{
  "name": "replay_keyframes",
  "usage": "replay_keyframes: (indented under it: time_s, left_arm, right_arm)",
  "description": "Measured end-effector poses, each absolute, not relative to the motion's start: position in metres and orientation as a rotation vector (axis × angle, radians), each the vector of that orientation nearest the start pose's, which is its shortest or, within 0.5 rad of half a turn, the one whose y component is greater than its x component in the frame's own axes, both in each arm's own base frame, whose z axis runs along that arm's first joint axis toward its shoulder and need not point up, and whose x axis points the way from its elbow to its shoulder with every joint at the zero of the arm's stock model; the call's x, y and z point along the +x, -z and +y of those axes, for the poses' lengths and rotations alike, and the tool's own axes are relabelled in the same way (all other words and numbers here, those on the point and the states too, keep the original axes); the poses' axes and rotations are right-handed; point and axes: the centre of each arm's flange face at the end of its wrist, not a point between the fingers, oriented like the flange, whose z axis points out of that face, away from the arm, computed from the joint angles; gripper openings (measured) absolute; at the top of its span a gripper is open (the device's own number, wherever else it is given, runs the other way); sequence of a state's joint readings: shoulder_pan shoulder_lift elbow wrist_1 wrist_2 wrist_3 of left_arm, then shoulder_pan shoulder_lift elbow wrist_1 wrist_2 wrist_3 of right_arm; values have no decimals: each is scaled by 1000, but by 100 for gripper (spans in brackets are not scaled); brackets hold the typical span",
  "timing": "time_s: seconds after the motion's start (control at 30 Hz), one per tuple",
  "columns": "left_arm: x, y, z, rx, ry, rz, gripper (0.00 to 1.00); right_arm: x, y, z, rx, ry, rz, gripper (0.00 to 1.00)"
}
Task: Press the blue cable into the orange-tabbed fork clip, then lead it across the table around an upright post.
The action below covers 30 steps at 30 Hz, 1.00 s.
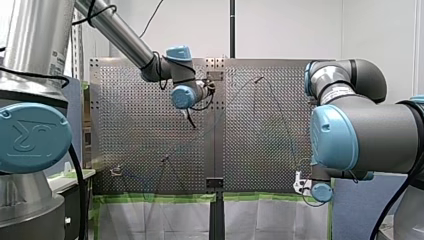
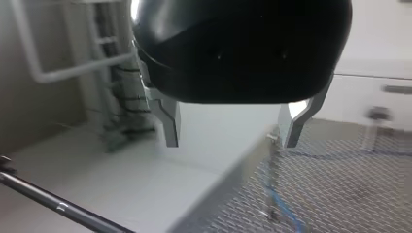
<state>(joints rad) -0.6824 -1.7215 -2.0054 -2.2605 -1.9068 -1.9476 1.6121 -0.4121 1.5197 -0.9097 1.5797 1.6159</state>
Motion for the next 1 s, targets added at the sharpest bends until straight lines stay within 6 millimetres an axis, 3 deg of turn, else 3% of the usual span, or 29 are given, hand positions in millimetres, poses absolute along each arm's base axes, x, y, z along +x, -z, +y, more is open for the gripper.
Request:
replay_keyframes:
  time_s: [0.17,0.37,1.0]
  left_arm:
    - [326,-251,-392,-57,626,1411,100]
    - [311,-211,-380,-34,586,1497,100]
    - [262,-152,-337,-4,527,1616,100]
  right_arm:
    - [159,135,-637,1357,-1160,-1370,0]
    - [160,135,-637,1360,-1161,-1368,0]
    - [163,134,-638,1363,-1166,-1363,0]
